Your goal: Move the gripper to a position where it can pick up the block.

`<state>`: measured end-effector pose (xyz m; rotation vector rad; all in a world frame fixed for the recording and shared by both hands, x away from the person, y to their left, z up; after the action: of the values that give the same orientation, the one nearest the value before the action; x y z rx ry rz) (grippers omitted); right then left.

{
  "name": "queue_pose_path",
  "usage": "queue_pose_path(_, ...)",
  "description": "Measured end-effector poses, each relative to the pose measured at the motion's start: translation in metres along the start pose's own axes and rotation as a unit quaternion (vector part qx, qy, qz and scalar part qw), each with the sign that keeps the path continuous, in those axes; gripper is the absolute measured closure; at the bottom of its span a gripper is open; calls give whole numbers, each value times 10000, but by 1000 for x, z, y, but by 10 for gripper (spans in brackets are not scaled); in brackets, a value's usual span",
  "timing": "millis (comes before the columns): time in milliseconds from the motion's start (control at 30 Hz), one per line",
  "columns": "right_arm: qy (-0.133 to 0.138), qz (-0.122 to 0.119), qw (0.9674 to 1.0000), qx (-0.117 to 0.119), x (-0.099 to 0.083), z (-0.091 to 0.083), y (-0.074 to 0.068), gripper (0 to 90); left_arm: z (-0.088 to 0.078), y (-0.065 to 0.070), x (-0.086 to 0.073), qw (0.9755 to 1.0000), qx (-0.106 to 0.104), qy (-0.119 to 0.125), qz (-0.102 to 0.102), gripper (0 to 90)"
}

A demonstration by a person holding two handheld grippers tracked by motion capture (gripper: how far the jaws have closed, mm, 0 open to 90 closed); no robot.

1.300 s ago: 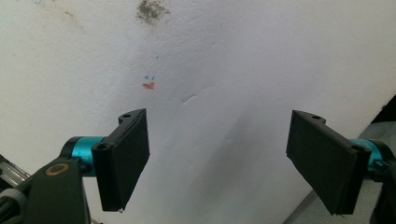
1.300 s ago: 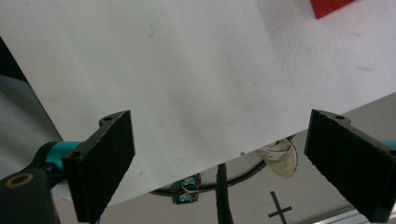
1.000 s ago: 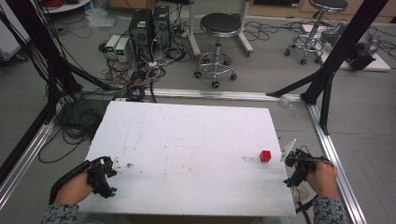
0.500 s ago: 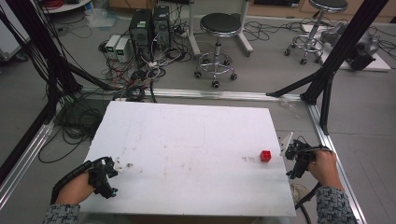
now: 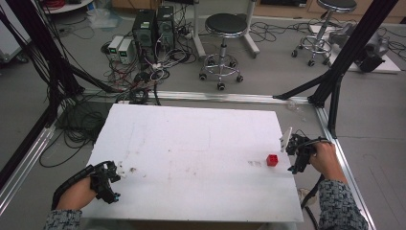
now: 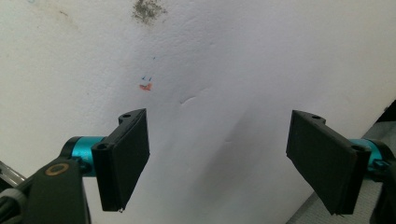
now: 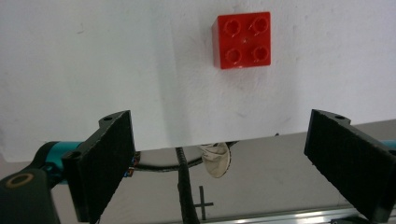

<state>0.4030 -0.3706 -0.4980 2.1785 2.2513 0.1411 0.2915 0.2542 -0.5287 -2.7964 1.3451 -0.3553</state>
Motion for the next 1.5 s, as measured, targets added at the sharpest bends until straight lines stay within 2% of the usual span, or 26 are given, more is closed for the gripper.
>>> queue_pose_path(367, 24, -247, 9996, 132, 20, 13, 15, 78, 0, 0, 0, 10000, -9, 8, -12, 216)
queue_pose_path(700, 40, -329, 9992, 224, 26, 26, 23, 78, 0, 0, 0, 10000, -7, -2, -20, 216)
queue_pose_path(1133, -22, -362, 9984, 428, 35, 48, 28, 78, 0, 0, 0, 10000, 5, 5, 2, 216)
queue_pose_path(1500, -38, -407, 9982, 445, 37, 51, 28, 78, -1, 0, -1, 10000, 3, 21, -11, 216)
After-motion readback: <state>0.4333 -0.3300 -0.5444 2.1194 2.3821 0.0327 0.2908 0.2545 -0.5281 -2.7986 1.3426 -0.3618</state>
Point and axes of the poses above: each handheld gripper's, and its own axes: z roughly forward along the jaws, x roughly out of its top, y roughly to its right, the point moved 4 cm from there along z, roughly forward along the jaws, and after that the axes turned 9 degrees about -z, right-handed, at the moved point
